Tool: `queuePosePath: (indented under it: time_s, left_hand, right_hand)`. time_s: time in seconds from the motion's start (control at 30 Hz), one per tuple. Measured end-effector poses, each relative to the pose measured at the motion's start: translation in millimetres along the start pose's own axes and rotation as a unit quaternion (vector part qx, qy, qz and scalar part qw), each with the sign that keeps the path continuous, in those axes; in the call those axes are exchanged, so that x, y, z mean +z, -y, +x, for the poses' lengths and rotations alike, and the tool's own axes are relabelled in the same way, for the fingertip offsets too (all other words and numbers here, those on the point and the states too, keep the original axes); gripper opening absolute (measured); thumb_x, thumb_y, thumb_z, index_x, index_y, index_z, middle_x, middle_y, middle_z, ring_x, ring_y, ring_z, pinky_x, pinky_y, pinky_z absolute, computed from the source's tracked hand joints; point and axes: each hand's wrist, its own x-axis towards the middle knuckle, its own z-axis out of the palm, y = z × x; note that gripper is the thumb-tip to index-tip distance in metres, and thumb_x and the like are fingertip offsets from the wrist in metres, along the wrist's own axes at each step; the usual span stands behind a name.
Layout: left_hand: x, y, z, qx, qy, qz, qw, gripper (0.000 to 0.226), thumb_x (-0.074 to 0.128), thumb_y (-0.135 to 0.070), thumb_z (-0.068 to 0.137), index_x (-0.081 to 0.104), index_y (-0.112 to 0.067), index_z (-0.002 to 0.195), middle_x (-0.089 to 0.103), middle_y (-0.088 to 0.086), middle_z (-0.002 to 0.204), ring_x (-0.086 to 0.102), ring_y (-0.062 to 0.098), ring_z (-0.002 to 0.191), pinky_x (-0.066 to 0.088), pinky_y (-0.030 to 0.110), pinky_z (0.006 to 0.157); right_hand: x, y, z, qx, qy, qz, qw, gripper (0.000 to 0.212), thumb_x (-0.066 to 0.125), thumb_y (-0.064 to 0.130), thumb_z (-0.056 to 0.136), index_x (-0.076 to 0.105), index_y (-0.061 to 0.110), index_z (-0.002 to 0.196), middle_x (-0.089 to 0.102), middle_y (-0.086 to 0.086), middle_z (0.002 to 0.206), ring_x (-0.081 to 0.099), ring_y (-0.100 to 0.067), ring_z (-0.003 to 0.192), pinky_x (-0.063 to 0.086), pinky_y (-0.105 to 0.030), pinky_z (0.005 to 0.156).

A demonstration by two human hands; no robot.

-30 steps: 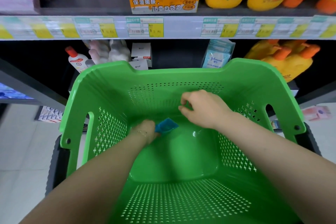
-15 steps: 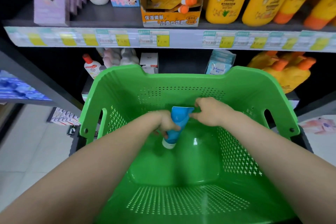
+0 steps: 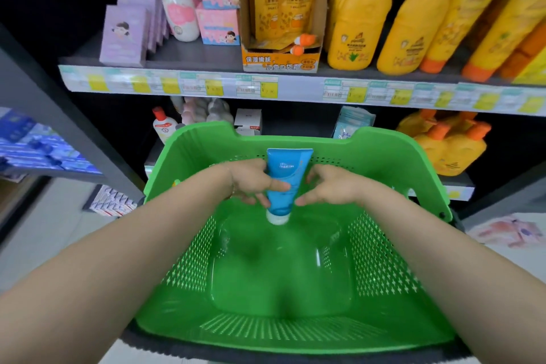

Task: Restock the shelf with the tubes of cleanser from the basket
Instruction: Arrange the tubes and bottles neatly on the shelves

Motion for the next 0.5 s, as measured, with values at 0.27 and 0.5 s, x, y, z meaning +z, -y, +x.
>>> queuePosePath:
  time_s: [0.27, 0.5]
  left_hand:
    - [-14.0, -22.9, -26.3, 0.083, -0.074, -0.001, 0.994, 0.033, 0.052, -0.043, 0.096, 0.056, -0.023, 0.122, 0.068, -0.004, 0.114, 0.063, 0.012, 0.083, 0.047, 0.028, 0.072]
    - [-27.6, -39.6, -48.0, 0.181, -0.119, -0.073, 0.973, 0.041, 0.069, -0.024, 0.088, 0.055, -0.017, 0.125, 0.066, -0.007, 0.106, 0.061, -0.009, 0.071, 0.046, 0.007, 0.061]
  right_hand:
    - [-7.3, 23.0, -11.5, -0.141, -0.080, 0.155, 0.974, 0.067, 0.083, 0.006, 0.071, 0.050, 0.015, 0.128, 0.061, 0.003, 0.123, 0.057, -0.013, 0.112, 0.047, -0.028, 0.095]
    - [-41.4, 42.6, -33.1, -0.207, -0.129, 0.144, 0.959, 0.064, 0.085, 0.011, 0.072, 0.052, 0.019, 0.127, 0.063, 0.010, 0.118, 0.059, 0.001, 0.102, 0.047, -0.011, 0.083]
